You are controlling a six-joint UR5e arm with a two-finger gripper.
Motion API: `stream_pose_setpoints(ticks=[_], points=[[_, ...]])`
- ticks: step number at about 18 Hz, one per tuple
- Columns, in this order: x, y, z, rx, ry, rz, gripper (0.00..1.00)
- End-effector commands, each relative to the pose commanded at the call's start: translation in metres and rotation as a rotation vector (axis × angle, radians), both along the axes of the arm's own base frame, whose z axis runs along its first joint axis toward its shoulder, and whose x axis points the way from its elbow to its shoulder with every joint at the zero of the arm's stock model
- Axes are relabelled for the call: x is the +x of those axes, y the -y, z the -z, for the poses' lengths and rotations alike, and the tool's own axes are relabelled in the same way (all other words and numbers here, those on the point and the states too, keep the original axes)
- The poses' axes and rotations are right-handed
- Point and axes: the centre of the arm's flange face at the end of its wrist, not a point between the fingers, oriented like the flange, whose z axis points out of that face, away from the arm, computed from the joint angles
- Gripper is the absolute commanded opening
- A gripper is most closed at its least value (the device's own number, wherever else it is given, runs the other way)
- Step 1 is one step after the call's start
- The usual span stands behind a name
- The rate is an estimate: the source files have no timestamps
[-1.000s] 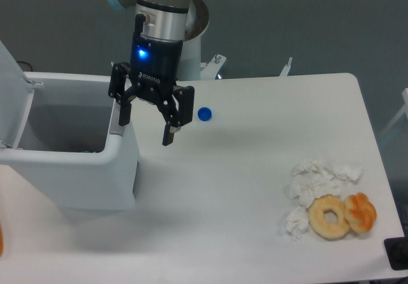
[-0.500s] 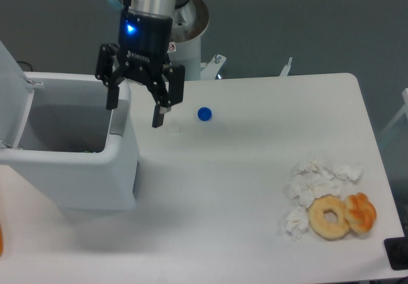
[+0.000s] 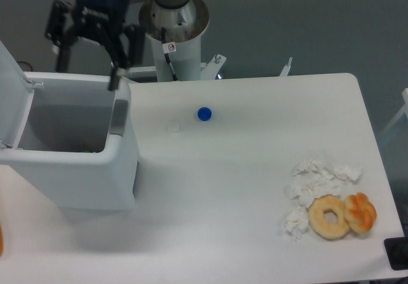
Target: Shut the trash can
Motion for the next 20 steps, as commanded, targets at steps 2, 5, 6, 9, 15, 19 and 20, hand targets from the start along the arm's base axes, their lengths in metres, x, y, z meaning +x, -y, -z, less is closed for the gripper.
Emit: stream_pose_setpoints(ticks=[2,5,6,9,15,19,20], points=[[0.016,0.005,-0.012,0.045,0.063,0.029,1.00],[0.041,0.015,-0.029,0.099,0.162,0.066,1.00],[0.050,0.017,-0.034,0.111,0.184,0.087,1.00],[0.074,0.013,-0.034,0.123,0.234,0.171,1.00],[0.113,-0.008,-0.015,0.085,0.301,0.292,1.00],[0.140,-0.025,0.000,0.041,0.334,0.352,1.00],[0.143,-0.028,0.000,0.040,0.339,0.365,1.00]])
